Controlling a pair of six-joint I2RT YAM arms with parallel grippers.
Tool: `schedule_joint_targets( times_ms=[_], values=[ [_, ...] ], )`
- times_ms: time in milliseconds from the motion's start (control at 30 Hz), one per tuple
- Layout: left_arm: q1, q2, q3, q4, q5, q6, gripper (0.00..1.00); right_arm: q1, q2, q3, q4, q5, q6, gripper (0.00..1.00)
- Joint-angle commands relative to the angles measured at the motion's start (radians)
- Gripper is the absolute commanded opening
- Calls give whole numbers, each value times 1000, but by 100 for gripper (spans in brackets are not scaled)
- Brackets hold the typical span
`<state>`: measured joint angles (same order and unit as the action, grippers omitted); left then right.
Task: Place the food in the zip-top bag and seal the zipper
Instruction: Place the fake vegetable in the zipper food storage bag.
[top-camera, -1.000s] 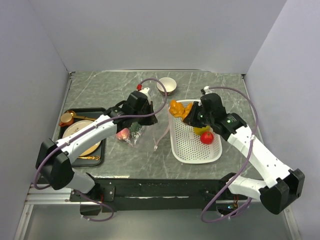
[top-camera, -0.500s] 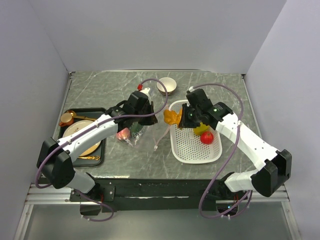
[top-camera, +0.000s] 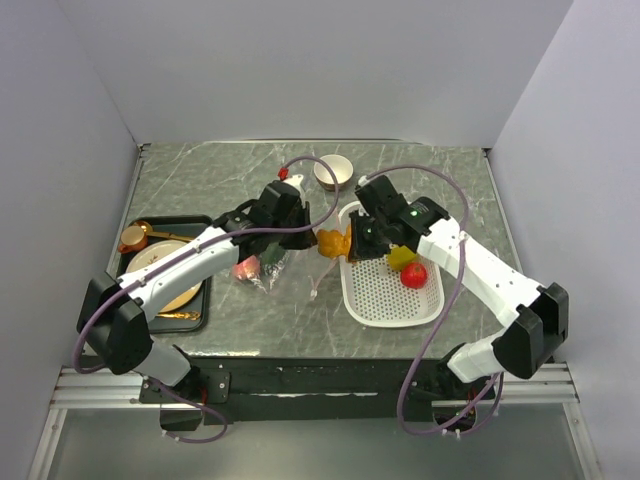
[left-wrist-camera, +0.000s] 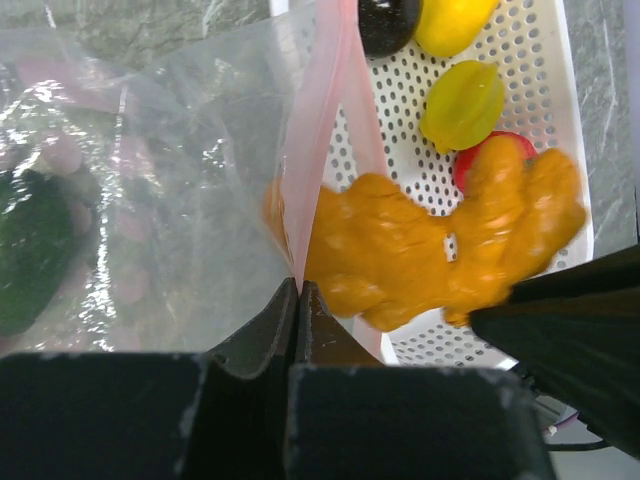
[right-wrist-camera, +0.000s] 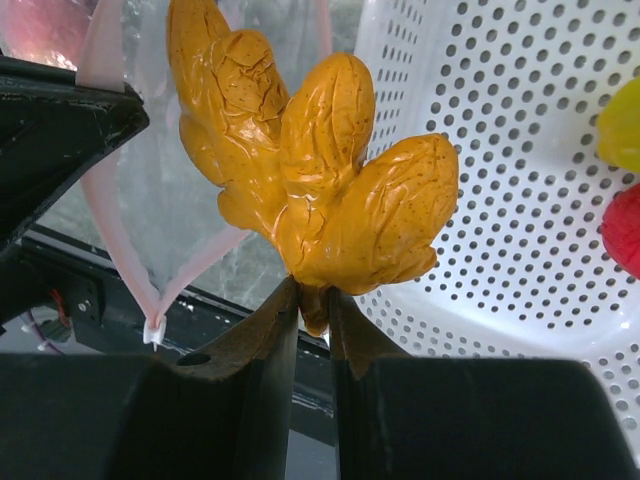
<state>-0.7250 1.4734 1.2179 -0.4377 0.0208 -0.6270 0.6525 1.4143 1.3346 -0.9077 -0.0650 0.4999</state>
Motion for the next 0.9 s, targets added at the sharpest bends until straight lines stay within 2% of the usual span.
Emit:
schedule_joint_targets(
  times_ms=[0,700,867],
  values=[
    [-20,2,58,4,-18,26,1,30,44,57,-26,25,-21,0],
    [-34,-16,40,30,-16,4,1,87,132,156,1,33,-26,4],
    [-33,-21,37,30,-15,0,1,95,143,156,4,33,-26,11]
  ],
)
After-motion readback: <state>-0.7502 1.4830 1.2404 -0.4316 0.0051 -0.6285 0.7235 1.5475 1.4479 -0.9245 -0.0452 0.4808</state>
